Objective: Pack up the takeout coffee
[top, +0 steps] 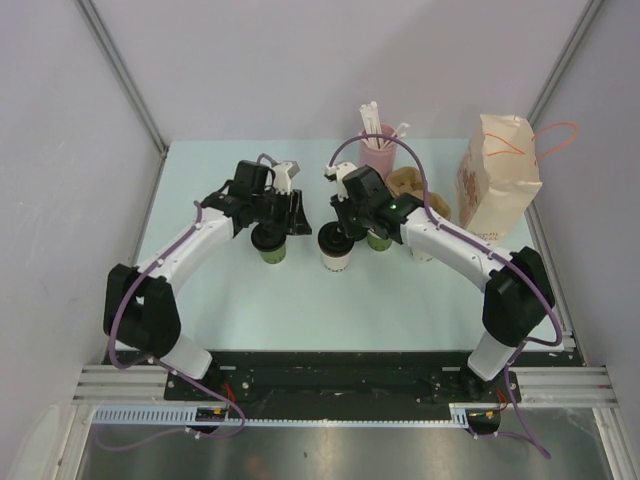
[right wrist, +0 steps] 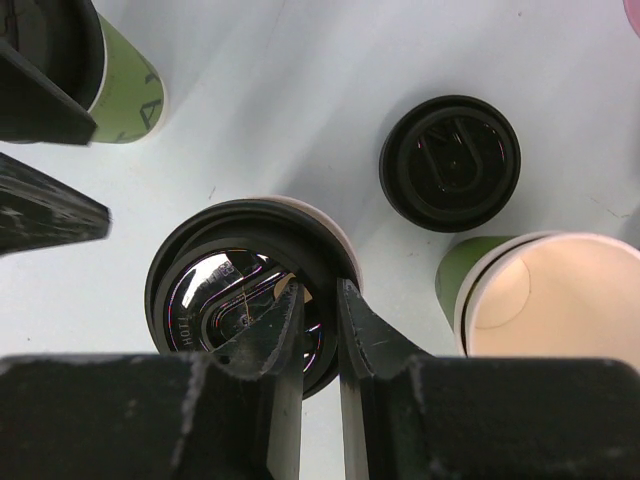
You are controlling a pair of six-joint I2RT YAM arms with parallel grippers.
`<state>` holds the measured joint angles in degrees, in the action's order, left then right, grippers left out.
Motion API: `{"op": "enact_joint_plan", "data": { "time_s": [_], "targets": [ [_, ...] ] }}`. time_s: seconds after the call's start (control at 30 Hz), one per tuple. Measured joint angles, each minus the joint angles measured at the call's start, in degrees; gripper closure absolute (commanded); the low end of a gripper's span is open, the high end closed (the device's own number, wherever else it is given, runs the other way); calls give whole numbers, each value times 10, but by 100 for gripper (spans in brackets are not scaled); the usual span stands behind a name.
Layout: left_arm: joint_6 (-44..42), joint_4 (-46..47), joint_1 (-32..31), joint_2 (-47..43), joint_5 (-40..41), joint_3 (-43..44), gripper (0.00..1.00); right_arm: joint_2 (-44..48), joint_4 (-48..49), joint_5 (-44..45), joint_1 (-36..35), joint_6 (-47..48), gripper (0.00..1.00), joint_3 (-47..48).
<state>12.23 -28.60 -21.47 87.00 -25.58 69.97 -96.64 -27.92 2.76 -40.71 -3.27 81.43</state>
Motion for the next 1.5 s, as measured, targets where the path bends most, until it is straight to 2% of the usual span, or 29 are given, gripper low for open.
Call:
{"op": "enact_joint_plan", "data": {
  "time_s": [0.37, 0.97, 1.5],
  "targets": [
    [4, -4, -11, 56, -3, 5, 54, -14, 15, 11, -2, -1, 100, 0],
    [11, -5, -19, 87, -23, 19, 55, -40, 15, 4, -2, 3, 100, 0],
    [24, -9, -19, 121, -71, 42, 62, -41, 12, 17, -3, 2, 100, 0]
  ]
}}
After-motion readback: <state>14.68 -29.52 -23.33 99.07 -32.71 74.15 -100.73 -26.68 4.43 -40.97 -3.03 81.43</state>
